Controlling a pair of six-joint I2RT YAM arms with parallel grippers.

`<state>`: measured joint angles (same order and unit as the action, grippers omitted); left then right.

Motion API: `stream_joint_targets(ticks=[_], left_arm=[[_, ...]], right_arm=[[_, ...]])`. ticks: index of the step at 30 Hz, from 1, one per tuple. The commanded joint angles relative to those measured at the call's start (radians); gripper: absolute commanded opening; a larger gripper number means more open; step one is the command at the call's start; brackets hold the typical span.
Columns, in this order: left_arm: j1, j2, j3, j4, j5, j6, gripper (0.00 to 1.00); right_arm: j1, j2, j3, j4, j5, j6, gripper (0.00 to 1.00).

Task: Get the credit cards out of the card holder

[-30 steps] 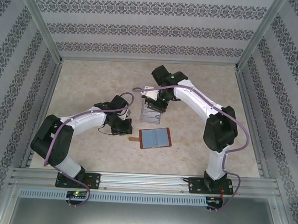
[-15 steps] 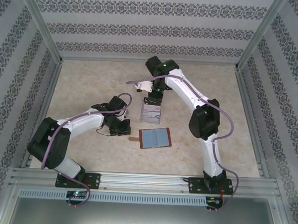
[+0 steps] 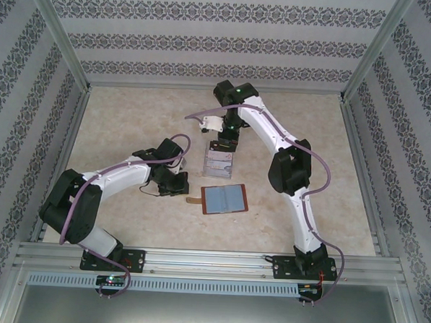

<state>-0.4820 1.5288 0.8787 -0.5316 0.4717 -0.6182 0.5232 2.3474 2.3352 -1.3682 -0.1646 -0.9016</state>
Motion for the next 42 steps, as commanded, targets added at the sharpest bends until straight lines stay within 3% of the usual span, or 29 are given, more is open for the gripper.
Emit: stream_joint_targets(ticks=[1, 32, 38, 42], left_arm=[[0.014, -0.008, 0.008, -0.026, -0.014, -0.010, 0.06], [0.013, -0.013, 0.021, -0.045, -0.022, -0.008, 0.06], [0.014, -0.014, 0.017, -0.046, -0.022, -0.010, 0.06], [0.014, -0.017, 0.019, -0.050, -0.026, -0.008, 0.06]], right_arm=[[-0.002, 0.042, 0.036, -0.048, -0.017, -0.042, 0.04], [0.019, 0.107, 0.142, -0.072, 0.001, -0.068, 0.05], [0.020, 0.128, 0.142, -0.088, -0.033, -0.066, 0.09], [0.018, 0.125, 0.142, -0.063, 0.005, -0.050, 0.20]])
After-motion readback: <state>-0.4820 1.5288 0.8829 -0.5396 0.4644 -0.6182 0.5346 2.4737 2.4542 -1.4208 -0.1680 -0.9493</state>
